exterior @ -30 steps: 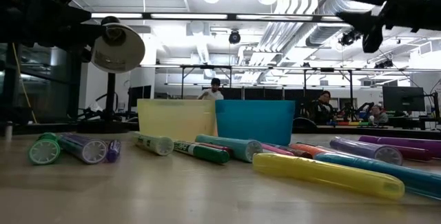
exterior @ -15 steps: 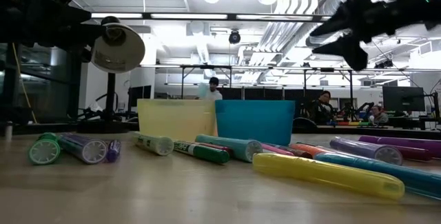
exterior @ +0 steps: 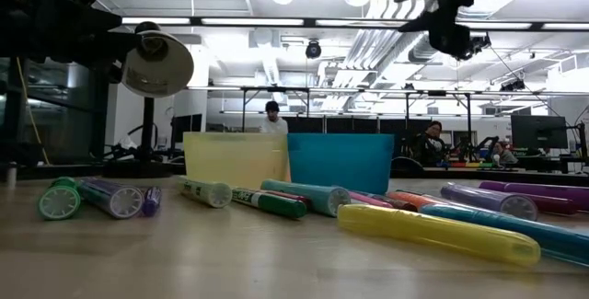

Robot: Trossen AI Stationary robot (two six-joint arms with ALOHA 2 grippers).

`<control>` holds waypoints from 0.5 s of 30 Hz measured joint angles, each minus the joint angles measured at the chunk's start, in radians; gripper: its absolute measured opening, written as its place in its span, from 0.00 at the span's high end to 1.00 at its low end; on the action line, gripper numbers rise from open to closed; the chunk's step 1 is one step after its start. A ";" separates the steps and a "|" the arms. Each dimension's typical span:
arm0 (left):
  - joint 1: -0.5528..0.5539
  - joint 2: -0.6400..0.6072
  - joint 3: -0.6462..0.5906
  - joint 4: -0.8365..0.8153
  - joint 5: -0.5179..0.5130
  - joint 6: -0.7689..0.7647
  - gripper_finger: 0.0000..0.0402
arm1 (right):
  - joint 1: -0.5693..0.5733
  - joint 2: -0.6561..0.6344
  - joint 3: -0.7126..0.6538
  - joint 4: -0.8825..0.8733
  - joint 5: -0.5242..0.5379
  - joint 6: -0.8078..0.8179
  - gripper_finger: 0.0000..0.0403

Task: Pick & Place Markers
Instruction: Put the right purple highlighter pen into the orange bin

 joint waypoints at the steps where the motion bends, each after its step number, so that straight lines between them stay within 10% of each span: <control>1: 0.000 0.000 0.000 0.000 0.000 0.000 0.58 | 0.002 0.019 0.023 -0.031 -0.024 0.006 0.53; 7: 0.000 0.000 0.000 0.000 -0.002 0.000 0.58 | 0.095 0.156 0.160 -0.269 -0.019 0.018 0.53; 15: 0.000 0.000 0.000 0.000 -0.002 0.000 0.58 | 0.253 0.329 0.303 -0.702 0.253 0.050 0.53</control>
